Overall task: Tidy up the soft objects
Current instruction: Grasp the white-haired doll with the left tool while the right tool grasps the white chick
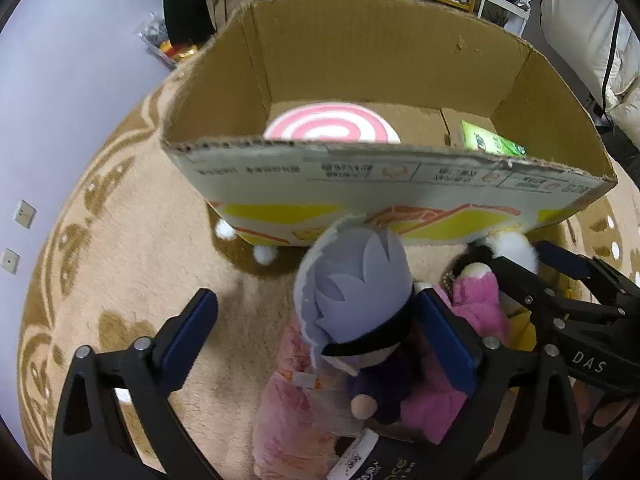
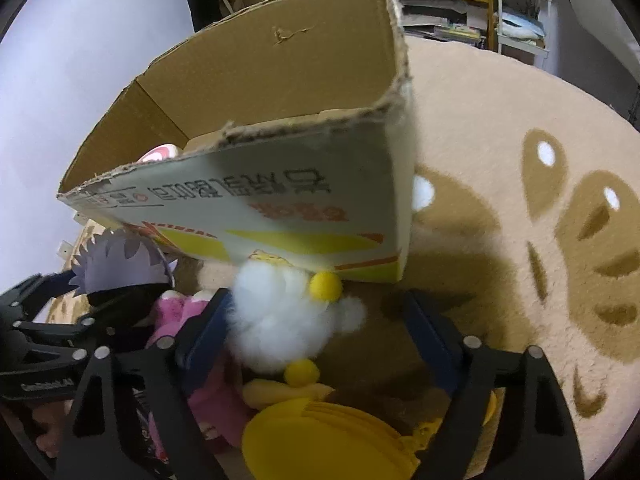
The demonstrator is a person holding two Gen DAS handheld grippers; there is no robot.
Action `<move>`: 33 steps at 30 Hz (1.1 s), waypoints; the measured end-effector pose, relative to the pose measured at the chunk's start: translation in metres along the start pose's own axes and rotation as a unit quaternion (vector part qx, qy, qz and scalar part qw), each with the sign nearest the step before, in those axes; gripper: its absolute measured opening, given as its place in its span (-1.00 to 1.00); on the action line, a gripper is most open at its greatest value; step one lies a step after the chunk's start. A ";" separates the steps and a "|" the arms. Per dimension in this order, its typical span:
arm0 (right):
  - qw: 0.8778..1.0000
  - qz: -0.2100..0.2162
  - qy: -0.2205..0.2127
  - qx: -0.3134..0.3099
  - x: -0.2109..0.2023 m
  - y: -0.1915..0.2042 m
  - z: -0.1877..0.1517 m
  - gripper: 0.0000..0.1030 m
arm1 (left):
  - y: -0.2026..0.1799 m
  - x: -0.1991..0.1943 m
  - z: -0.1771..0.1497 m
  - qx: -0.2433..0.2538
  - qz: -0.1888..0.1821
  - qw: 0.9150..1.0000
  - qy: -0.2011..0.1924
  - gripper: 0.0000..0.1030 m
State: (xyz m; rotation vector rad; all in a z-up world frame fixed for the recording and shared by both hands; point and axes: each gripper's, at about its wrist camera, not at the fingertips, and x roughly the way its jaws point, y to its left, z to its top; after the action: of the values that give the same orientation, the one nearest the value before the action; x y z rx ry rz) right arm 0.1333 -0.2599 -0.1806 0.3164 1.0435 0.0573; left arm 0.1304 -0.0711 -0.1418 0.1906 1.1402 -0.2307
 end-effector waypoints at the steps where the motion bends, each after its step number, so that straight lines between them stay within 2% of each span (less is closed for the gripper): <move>1: 1.000 0.001 0.002 -0.001 0.000 0.000 0.001 0.60 | 0.001 0.002 0.000 -0.004 -0.006 1.000 0.004 0.79; 3: 1.000 0.008 0.005 0.001 0.000 0.002 0.001 0.38 | 0.000 0.005 -0.001 -0.008 -0.010 1.000 0.009 0.75; 6: 1.000 0.014 0.012 -0.002 0.002 0.009 -0.001 0.26 | -0.003 0.005 -0.003 0.000 -0.008 1.000 0.006 0.66; 11: 0.999 0.028 0.024 0.004 0.005 0.010 -0.001 0.09 | -0.008 0.003 -0.007 0.010 -0.025 1.000 0.006 0.25; 13: 0.999 0.041 0.027 -0.002 0.006 0.016 -0.005 -0.14 | -0.011 0.000 -0.008 0.016 -0.028 0.999 0.003 0.10; 14: 0.998 0.052 0.029 -0.003 0.006 0.017 -0.006 -0.36 | -0.012 -0.001 -0.008 0.019 -0.030 0.999 0.002 0.03; 19: 0.999 0.049 0.017 -0.018 0.001 0.020 -0.005 -0.44 | -0.012 -0.008 -0.009 0.019 -0.014 1.000 -0.005 -0.02; 21: 0.999 0.046 0.008 -0.019 -0.003 0.020 -0.005 -0.57 | -0.010 -0.011 -0.009 0.015 -0.008 1.000 -0.009 -0.02; 29: 0.999 0.031 -0.012 -0.030 -0.012 0.017 -0.005 -0.61 | -0.003 -0.030 -0.012 0.005 0.013 0.999 -0.031 -0.02; 31: 0.999 0.027 -0.024 -0.033 -0.015 0.029 -0.013 -0.97 | -0.001 -0.037 -0.015 -0.001 0.017 0.999 -0.039 -0.02; 33: 0.999 0.027 -0.033 -0.034 -0.025 0.029 -0.015 -0.95 | 0.001 -0.044 -0.016 -0.005 0.023 0.999 -0.048 -0.03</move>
State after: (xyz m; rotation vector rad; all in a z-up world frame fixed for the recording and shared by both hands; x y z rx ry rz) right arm 0.1103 -0.2335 -0.1580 0.2837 0.9660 0.1300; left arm 0.0995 -0.0618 -0.1078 0.1944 1.0409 -0.1918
